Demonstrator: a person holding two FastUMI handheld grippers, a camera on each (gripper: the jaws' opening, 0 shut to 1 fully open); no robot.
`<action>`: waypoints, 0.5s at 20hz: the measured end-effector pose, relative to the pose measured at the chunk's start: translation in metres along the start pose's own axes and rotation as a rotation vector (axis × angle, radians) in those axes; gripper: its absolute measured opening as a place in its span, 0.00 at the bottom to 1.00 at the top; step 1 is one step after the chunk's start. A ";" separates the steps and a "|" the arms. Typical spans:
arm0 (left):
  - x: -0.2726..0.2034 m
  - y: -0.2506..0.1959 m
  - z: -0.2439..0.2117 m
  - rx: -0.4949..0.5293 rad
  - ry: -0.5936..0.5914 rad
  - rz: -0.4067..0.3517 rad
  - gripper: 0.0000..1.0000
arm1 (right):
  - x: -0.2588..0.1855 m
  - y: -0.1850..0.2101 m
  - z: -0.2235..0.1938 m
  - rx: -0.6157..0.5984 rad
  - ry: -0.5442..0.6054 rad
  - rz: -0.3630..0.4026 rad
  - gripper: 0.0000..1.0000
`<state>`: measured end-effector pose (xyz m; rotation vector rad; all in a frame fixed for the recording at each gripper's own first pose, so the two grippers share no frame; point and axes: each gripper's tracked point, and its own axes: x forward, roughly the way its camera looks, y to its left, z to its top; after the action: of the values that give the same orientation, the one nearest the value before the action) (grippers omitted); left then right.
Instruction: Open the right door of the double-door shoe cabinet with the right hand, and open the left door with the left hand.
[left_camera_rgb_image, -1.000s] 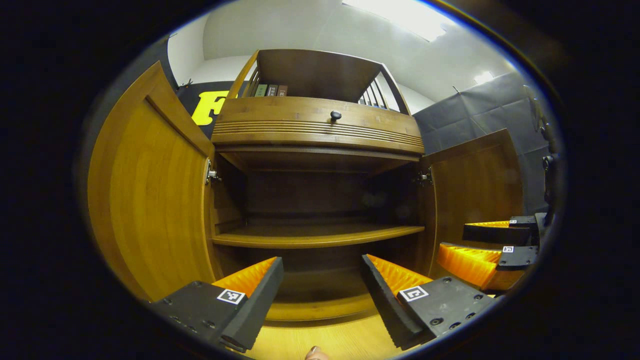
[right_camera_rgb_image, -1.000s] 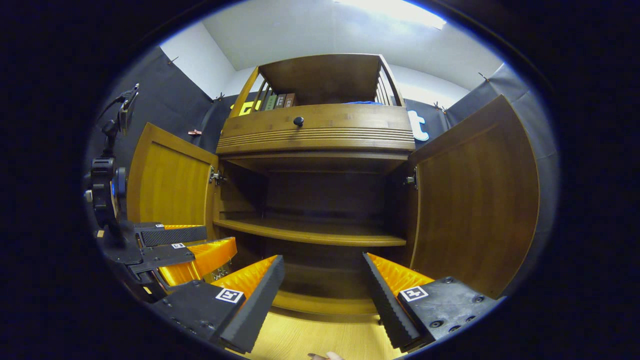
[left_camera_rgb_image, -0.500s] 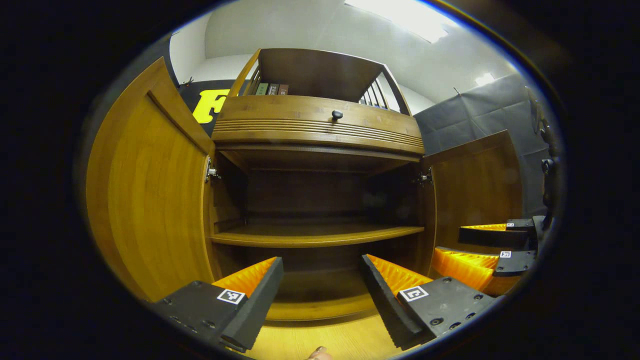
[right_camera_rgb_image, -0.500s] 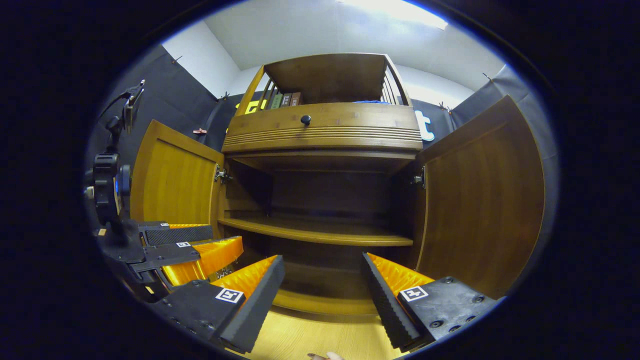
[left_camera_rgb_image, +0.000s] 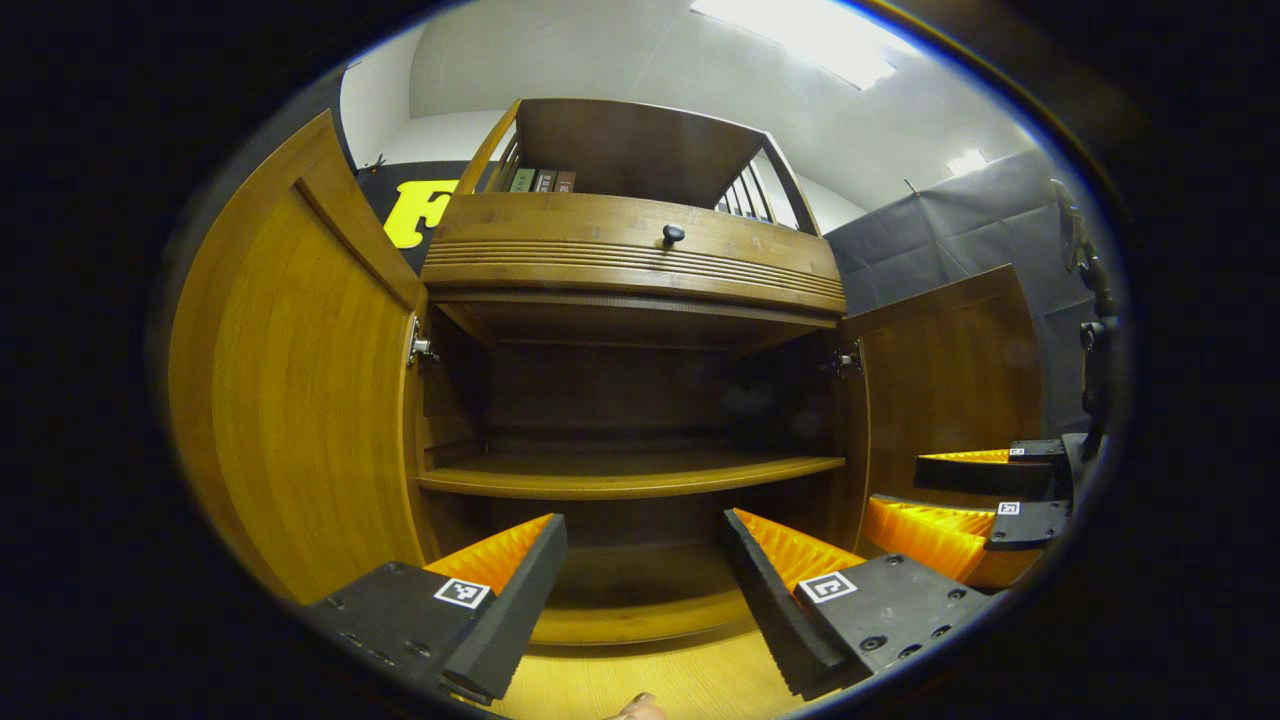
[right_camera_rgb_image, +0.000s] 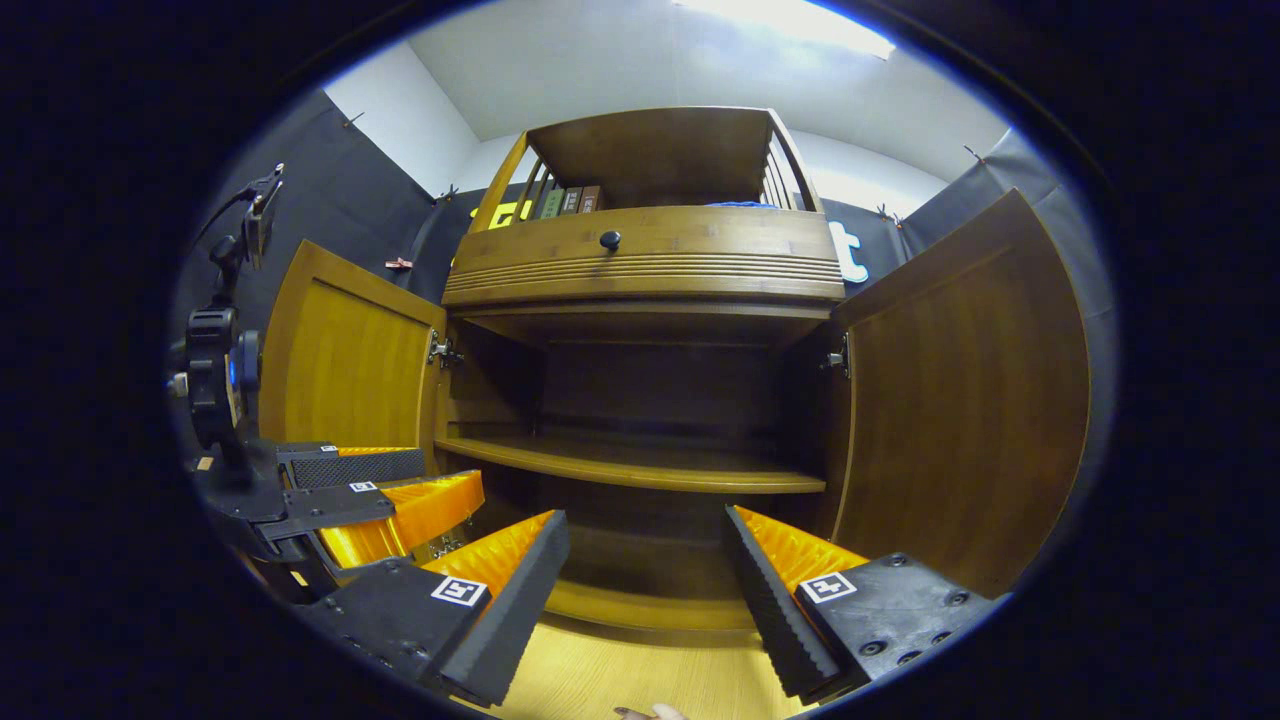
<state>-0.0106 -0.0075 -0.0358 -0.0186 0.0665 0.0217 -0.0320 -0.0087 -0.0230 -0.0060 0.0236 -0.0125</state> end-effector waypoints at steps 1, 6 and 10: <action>0.000 0.000 0.000 0.002 0.000 -0.001 0.96 | 0.000 0.001 0.000 -0.001 0.002 0.002 0.97; 0.002 -0.001 0.000 0.013 0.002 -0.002 0.96 | -0.002 0.001 0.003 -0.004 -0.015 0.001 0.97; 0.003 0.000 -0.002 0.011 0.004 0.004 0.96 | 0.001 -0.001 0.001 0.001 -0.007 -0.002 0.97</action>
<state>-0.0082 -0.0077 -0.0377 -0.0074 0.0704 0.0256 -0.0312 -0.0095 -0.0218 -0.0054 0.0167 -0.0140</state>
